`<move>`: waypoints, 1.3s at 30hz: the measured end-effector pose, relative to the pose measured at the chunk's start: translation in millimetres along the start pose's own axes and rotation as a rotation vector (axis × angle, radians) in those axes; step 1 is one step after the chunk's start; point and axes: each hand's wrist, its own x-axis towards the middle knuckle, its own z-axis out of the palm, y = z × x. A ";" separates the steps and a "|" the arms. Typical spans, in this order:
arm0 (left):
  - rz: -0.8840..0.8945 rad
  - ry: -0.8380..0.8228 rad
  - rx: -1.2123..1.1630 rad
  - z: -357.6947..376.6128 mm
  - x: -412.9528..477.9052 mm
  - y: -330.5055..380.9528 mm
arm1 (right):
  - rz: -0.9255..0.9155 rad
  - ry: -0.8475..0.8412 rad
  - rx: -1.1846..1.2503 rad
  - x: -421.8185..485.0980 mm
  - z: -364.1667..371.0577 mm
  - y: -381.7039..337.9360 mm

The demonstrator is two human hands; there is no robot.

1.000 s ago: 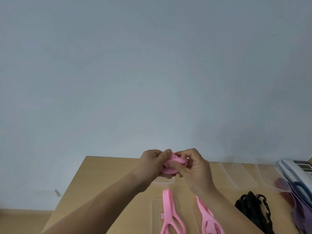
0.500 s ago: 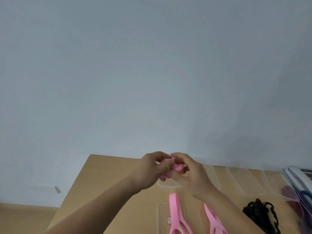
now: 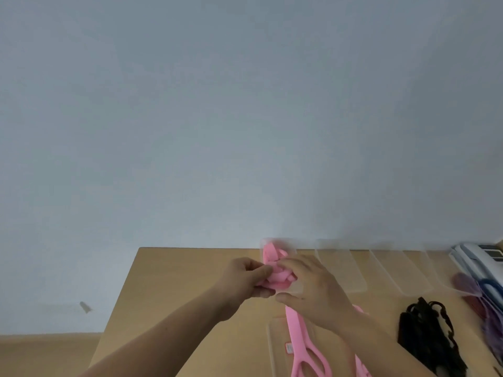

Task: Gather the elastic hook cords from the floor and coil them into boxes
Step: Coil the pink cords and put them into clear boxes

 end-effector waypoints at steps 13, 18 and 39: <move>-0.122 0.213 0.448 10.5 76.2 -41.3 | -0.147 -0.090 -0.132 35.3 31.6 97.5; -0.031 0.307 0.936 11.5 108.8 -51.3 | -0.187 -0.260 -0.185 68.6 55.1 139.1; 0.362 0.133 1.745 19.9 133.8 -69.2 | -0.108 -0.206 -0.333 67.0 79.5 153.9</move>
